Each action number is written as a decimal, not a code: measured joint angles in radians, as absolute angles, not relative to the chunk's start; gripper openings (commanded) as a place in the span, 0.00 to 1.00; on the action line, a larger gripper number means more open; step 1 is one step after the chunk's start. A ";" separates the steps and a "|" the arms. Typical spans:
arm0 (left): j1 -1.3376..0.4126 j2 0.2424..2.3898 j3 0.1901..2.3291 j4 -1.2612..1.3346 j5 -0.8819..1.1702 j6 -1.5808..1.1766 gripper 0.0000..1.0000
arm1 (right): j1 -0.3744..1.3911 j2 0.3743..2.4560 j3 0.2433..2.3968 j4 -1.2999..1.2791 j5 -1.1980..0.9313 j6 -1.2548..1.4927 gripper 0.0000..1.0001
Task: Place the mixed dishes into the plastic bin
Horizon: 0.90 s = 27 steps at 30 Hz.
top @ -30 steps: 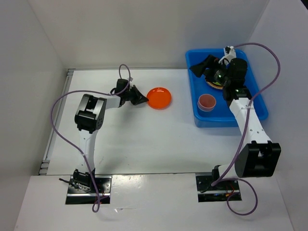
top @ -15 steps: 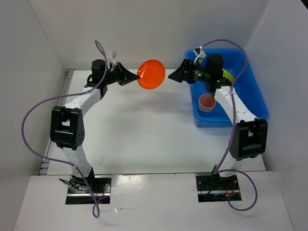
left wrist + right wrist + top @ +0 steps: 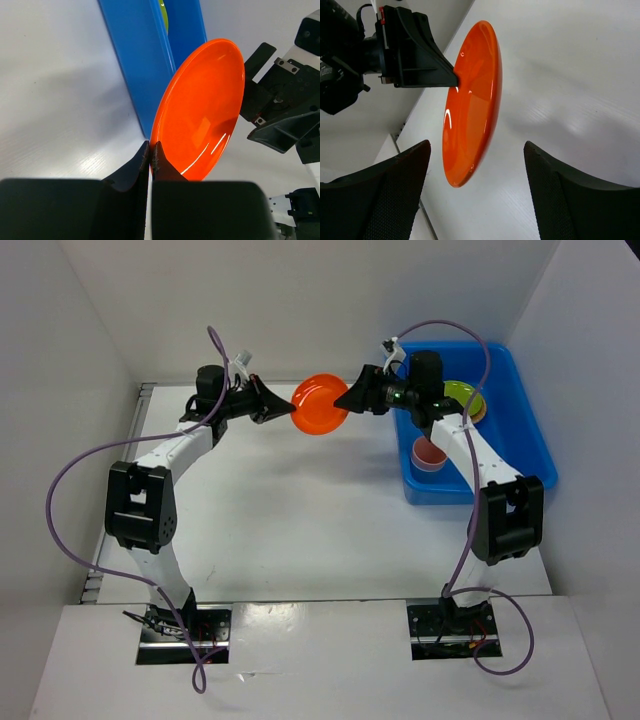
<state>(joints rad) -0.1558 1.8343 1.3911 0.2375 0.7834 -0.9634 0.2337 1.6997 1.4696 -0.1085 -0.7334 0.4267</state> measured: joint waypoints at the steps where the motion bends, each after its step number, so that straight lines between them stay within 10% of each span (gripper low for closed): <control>1: -0.157 1.834 1.391 0.236 0.783 -0.963 0.00 | 0.237 1.700 1.472 -0.109 -0.729 0.430 0.76; 8: -0.180 1.834 1.391 0.216 0.784 -0.941 0.00 | 0.253 1.742 1.476 -0.107 -0.714 0.439 0.52; 15: -0.184 1.834 1.391 0.202 0.794 -0.923 0.03 | 0.253 1.766 1.485 -0.110 -0.691 0.461 0.08; 18: -0.185 1.834 1.392 0.197 0.793 -0.897 0.29 | 0.253 1.768 1.493 -0.113 -0.675 0.474 0.00; 21: -0.185 1.834 1.394 0.170 0.788 -0.878 0.75 | 0.253 1.768 1.498 -0.116 -0.644 0.473 0.00; 27: -0.168 1.832 1.404 0.093 0.754 -0.824 0.93 | 0.244 1.751 1.538 -0.163 -0.498 0.467 0.00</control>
<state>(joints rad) -0.1680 1.8317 1.4044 0.0925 0.7544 -0.8242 0.2436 1.7508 1.5375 -0.1631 -0.4980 0.4675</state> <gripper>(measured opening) 0.910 0.155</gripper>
